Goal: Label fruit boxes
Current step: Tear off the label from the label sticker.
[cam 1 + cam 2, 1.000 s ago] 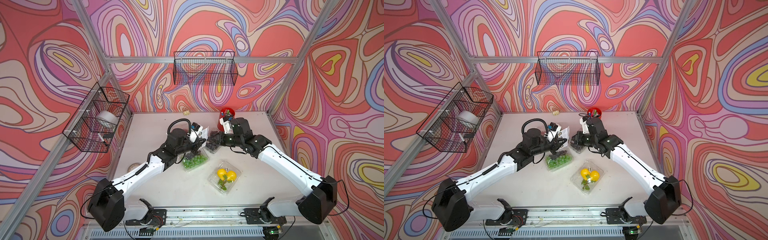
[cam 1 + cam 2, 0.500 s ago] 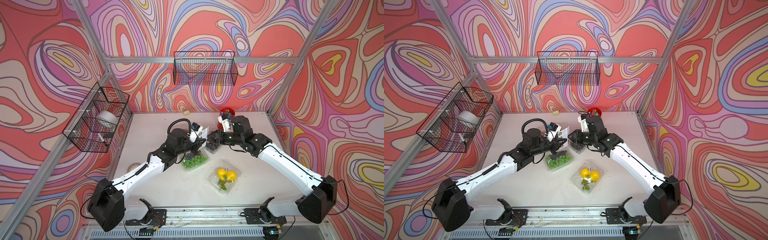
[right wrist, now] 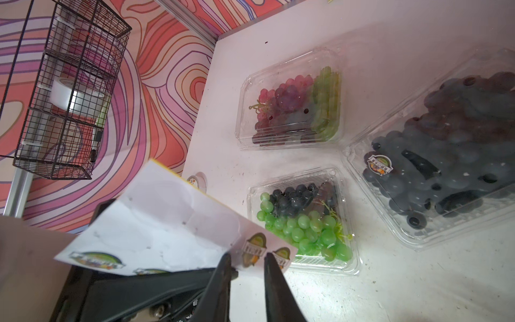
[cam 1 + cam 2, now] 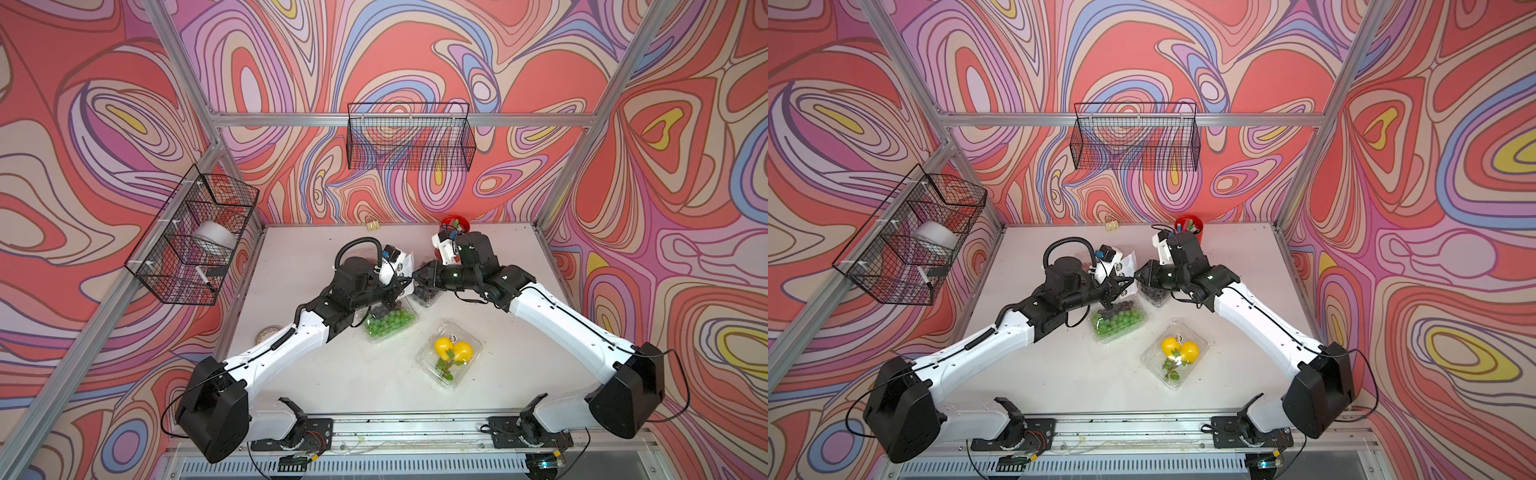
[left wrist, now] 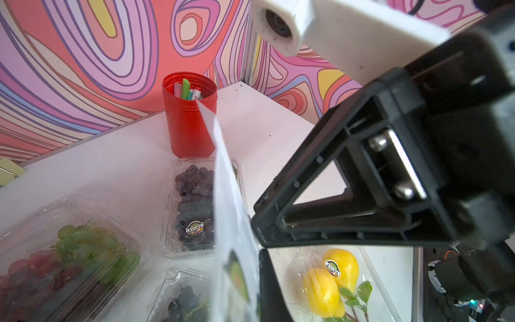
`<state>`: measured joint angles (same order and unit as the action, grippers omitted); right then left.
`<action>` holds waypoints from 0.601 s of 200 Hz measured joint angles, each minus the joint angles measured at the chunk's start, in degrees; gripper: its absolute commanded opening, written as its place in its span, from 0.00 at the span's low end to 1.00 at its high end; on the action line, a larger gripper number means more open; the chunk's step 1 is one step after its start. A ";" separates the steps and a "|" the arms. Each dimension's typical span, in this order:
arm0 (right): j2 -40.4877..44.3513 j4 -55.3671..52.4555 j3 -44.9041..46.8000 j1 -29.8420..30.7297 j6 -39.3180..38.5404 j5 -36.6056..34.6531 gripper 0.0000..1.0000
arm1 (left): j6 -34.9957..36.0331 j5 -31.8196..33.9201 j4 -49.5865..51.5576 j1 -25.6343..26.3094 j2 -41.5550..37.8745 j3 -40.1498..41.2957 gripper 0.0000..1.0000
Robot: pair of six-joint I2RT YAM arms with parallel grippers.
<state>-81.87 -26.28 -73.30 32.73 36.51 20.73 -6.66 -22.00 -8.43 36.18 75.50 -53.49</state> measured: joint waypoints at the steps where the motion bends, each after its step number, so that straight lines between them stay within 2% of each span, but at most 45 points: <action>1: -0.02 0.00 0.00 0.00 -0.02 0.00 0.22 | 0.00 0.02 0.00 0.00 0.00 0.00 0.00; 95: -0.57 0.04 -0.70 0.00 -0.02 0.00 0.11 | 0.02 0.00 0.00 0.02 0.00 0.00 0.00; 120: -1.03 -0.13 -0.70 0.00 -0.22 -0.02 0.06 | 0.07 0.00 0.00 0.02 0.00 0.00 0.00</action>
<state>-82.89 -26.41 -74.00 32.73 36.29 20.71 -6.59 -22.00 -8.43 36.21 75.50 -53.49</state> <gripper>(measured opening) 0.082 0.048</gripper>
